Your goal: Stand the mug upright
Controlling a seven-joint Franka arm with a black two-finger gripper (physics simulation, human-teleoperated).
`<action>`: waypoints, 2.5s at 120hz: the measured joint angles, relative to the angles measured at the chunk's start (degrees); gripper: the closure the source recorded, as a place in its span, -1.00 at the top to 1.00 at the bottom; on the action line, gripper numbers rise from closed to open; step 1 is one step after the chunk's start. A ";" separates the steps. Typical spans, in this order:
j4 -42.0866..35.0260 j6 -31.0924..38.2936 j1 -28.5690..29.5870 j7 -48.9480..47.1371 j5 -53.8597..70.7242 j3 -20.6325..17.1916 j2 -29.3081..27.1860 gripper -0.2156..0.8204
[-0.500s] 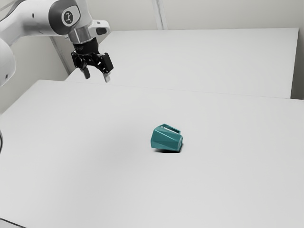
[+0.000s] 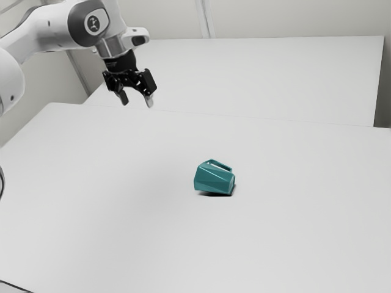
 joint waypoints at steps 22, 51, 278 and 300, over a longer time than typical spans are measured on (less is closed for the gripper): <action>-7.64 4.10 1.44 1.45 -14.45 0.41 0.21 0.58; -15.26 12.68 1.79 6.72 -27.34 0.46 3.40 0.58; -20.46 14.73 3.65 25.76 -37.31 -0.75 1.65 -0.92; -14.72 14.62 2.68 20.97 -12.39 -1.03 1.28 -0.93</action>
